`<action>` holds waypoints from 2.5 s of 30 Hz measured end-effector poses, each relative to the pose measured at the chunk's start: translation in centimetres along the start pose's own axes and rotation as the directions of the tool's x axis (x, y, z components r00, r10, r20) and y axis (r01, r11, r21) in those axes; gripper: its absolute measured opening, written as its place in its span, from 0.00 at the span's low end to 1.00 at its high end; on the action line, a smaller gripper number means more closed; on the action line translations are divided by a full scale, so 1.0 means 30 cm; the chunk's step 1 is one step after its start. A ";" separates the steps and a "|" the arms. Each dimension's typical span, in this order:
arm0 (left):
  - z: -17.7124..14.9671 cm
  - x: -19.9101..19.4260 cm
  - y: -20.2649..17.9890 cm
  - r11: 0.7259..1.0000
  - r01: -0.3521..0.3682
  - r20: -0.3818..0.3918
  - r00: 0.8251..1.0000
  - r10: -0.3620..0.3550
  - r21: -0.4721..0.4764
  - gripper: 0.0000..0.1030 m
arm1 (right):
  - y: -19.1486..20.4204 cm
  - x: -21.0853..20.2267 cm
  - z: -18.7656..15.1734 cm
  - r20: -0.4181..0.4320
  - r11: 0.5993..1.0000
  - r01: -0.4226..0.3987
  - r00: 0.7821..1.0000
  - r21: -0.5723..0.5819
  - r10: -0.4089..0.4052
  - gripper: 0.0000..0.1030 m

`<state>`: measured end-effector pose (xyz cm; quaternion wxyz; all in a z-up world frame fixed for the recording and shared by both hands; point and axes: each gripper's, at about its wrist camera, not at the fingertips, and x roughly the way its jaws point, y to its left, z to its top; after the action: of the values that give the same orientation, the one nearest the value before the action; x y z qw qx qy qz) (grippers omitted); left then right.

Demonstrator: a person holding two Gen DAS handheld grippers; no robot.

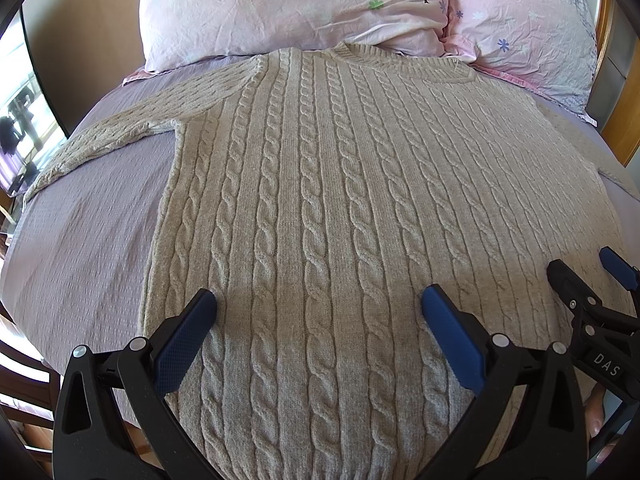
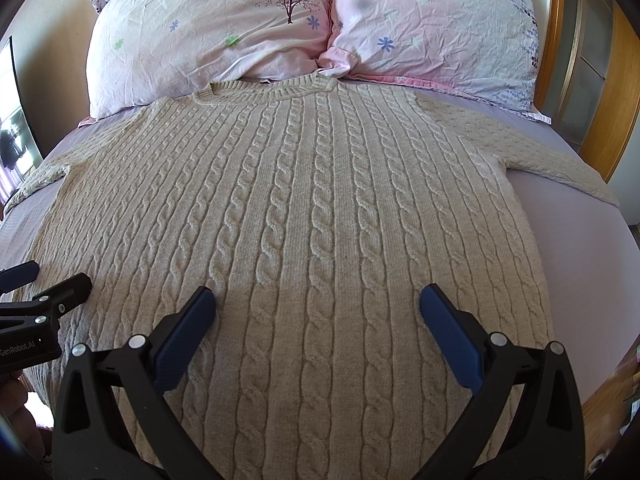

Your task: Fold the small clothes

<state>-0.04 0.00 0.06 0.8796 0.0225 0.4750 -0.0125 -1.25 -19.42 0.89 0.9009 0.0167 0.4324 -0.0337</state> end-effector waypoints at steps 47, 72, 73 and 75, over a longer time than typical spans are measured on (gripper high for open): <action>0.169 -0.074 0.510 0.927 0.287 0.422 0.891 -0.166 -0.243 0.99 | -1.558 0.181 0.252 -0.012 0.320 0.066 0.985 0.945 -0.170 0.07; 0.154 0.138 1.262 0.462 0.316 0.361 0.933 0.009 -0.829 0.82 | 0.004 0.215 0.601 -0.024 0.828 -0.555 0.829 0.075 0.558 0.51; 0.155 0.145 1.285 0.442 0.319 0.360 0.933 0.009 -0.839 0.79 | -0.018 0.194 0.594 -0.007 0.831 -0.548 0.834 0.092 0.551 0.52; 0.149 0.157 1.334 0.393 0.325 0.359 0.933 0.014 -0.860 0.71 | -0.091 0.155 0.599 0.030 0.839 -0.530 0.847 0.121 0.530 0.55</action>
<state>8.03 39.75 -0.33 0.8063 -0.5059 0.2612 0.1605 15.42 -23.42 8.50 0.8713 0.1921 0.4100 0.1896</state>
